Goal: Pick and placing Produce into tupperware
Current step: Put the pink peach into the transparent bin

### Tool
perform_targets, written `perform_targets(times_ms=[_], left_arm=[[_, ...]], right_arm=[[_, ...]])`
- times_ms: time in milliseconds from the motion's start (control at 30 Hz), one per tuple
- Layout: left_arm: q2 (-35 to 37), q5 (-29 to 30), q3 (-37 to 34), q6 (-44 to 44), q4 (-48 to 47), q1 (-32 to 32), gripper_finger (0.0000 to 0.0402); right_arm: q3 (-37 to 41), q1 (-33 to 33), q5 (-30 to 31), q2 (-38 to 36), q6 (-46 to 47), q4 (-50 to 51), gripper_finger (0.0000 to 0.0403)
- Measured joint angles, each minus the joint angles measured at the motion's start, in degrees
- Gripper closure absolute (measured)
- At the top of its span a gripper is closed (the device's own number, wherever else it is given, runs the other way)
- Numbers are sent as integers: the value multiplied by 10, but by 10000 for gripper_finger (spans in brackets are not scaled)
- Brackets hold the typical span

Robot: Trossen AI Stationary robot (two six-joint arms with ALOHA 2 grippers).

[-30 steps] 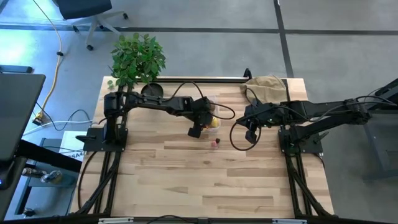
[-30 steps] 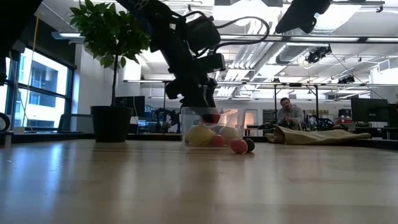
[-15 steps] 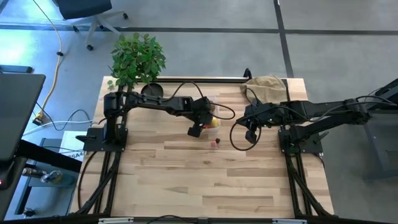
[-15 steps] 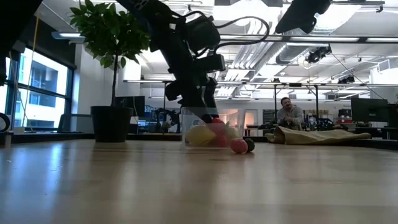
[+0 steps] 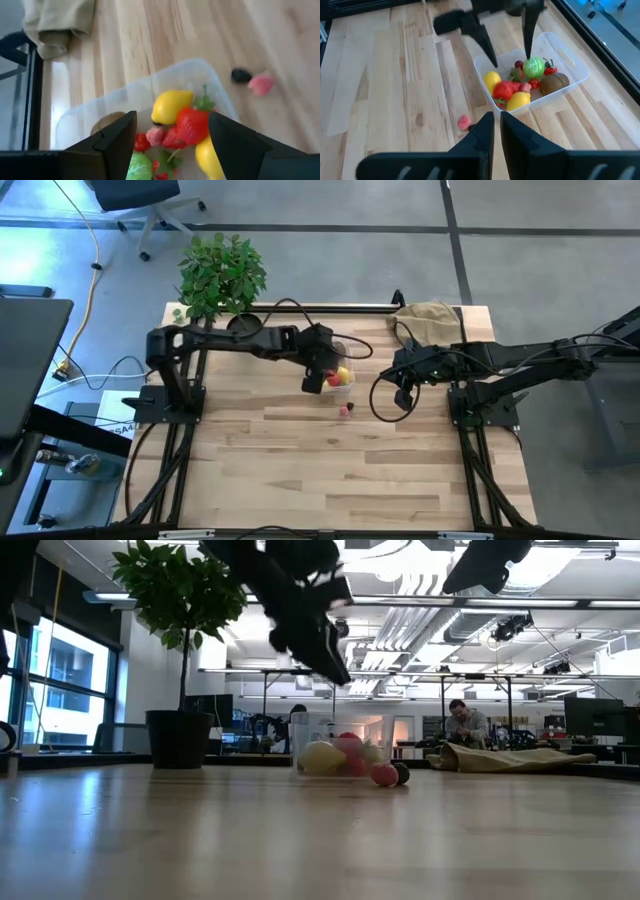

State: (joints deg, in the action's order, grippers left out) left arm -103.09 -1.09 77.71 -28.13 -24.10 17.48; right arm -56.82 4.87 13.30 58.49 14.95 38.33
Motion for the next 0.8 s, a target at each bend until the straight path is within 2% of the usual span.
perform_targets(times_ms=[233, 500, 600, 800], left_arm=[[53, -11, 0, 88, -1, -33, 170], [73, 2, 0, 207, 0, -115, 171], [72, 47, -18, 262, 30, -156, 171], [68, 218, -106, 399, 181, -234, 170]], right_arm=[[0, 0, 0, 0, 0, 0, 379], [0, 0, 0, 0, 0, 0, 379], [0, 0, 0, 0, 0, 0, 379], [0, 0, 0, 0, 0, 0, 379]])
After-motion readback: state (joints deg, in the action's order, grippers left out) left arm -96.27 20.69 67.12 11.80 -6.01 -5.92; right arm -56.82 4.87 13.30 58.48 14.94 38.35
